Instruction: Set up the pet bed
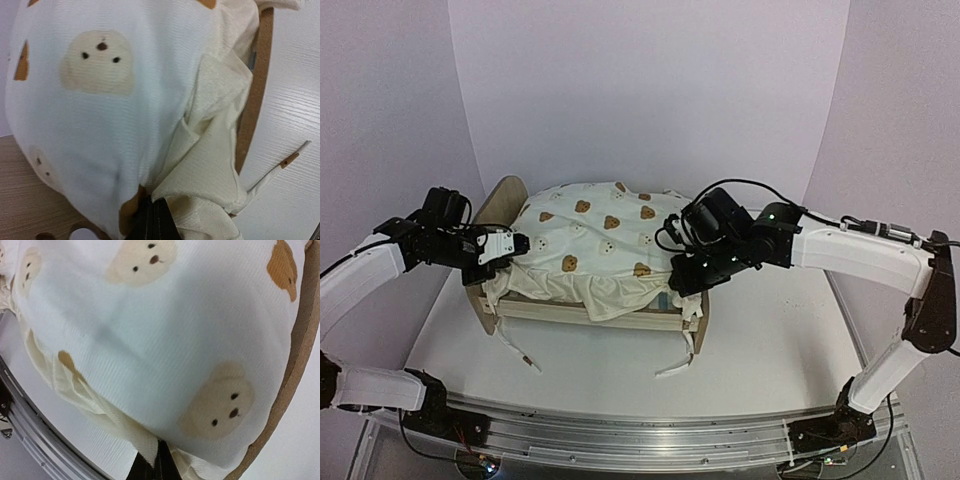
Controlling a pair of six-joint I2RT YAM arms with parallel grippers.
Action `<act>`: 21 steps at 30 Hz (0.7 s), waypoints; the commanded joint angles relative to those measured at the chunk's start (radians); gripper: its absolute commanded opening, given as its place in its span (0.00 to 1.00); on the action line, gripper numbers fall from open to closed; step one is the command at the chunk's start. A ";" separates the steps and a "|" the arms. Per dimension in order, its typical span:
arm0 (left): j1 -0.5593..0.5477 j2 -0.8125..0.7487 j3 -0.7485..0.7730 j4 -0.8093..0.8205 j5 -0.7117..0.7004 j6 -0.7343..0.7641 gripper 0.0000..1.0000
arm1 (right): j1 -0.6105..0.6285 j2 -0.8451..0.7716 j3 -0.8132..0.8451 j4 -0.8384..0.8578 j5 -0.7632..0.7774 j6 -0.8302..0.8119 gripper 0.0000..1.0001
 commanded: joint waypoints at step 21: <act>0.166 -0.060 -0.089 -0.088 0.102 0.263 0.00 | -0.021 0.001 -0.070 0.007 -0.227 -0.030 0.00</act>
